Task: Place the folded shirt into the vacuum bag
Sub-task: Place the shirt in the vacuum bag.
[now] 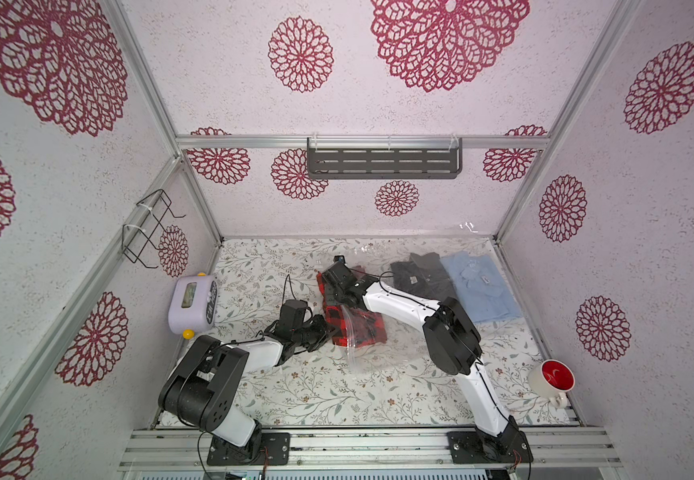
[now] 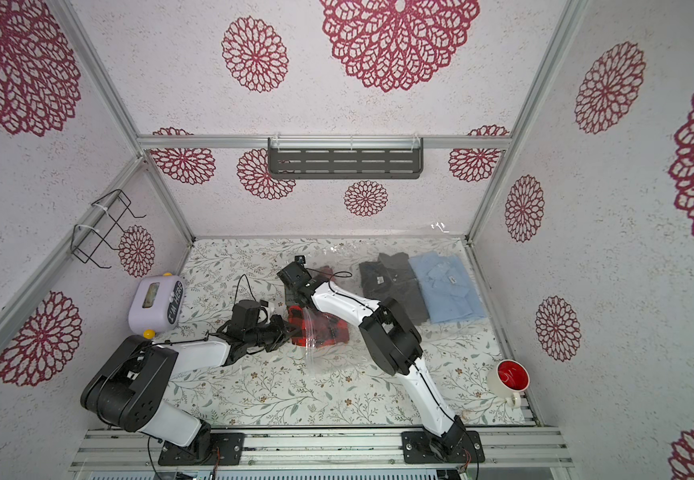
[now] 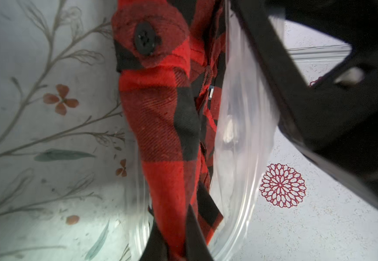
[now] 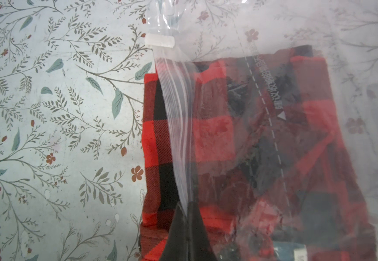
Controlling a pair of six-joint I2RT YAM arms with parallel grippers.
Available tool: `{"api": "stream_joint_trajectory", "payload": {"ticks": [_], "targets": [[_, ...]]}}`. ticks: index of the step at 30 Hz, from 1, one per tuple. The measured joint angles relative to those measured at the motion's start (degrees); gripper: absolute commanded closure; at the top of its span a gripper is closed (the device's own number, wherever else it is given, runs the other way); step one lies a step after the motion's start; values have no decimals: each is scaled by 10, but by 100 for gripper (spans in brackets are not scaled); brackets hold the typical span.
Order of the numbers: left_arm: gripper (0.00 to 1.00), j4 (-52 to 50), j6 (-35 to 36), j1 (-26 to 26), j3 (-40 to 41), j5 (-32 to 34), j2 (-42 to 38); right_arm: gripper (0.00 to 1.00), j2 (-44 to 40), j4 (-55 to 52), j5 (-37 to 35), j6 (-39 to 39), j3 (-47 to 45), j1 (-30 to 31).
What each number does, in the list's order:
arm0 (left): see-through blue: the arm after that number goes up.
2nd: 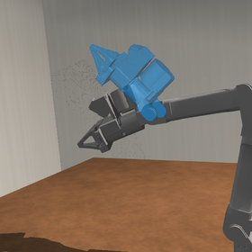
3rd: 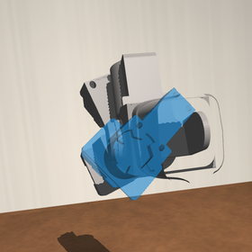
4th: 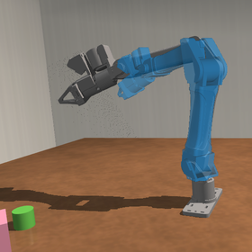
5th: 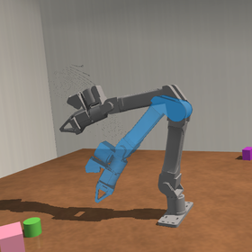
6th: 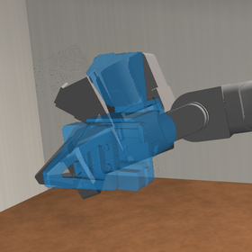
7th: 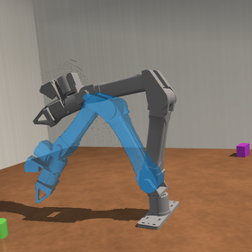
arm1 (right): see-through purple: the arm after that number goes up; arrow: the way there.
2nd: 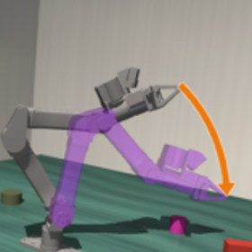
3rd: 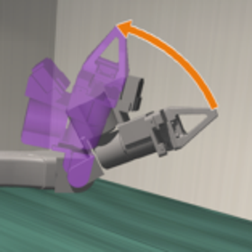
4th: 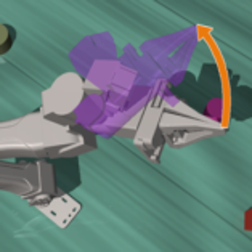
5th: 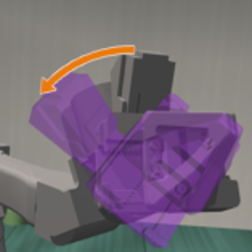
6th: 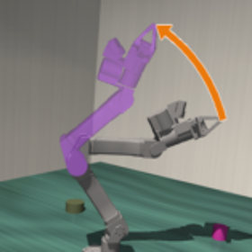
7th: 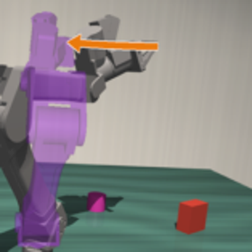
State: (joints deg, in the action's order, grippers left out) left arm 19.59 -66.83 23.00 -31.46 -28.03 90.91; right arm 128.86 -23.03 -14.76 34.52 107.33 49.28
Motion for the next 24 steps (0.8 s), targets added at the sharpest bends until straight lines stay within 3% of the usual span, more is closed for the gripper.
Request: {"api": "stream_joint_trajectory", "payload": {"ticks": [8,10,12,15,19,24], "targets": [[94,61,-23,62,-13,18,82,100,0,0,0,0,0,0],[83,76,-27,67,-13,17,92,100,0,0,0,0,0,0],[64,80,-29,67,-13,18,91,100,0,0,0,0,0,0],[48,51,-14,63,-13,22,72,100,-4,-3,0,0,0,0],[45,-7,18,45,-21,31,24,100,-14,-5,-1,0,0,0],[43,-30,45,-24,-23,20,-9,100,-24,-8,0,0,0,-1]]}}
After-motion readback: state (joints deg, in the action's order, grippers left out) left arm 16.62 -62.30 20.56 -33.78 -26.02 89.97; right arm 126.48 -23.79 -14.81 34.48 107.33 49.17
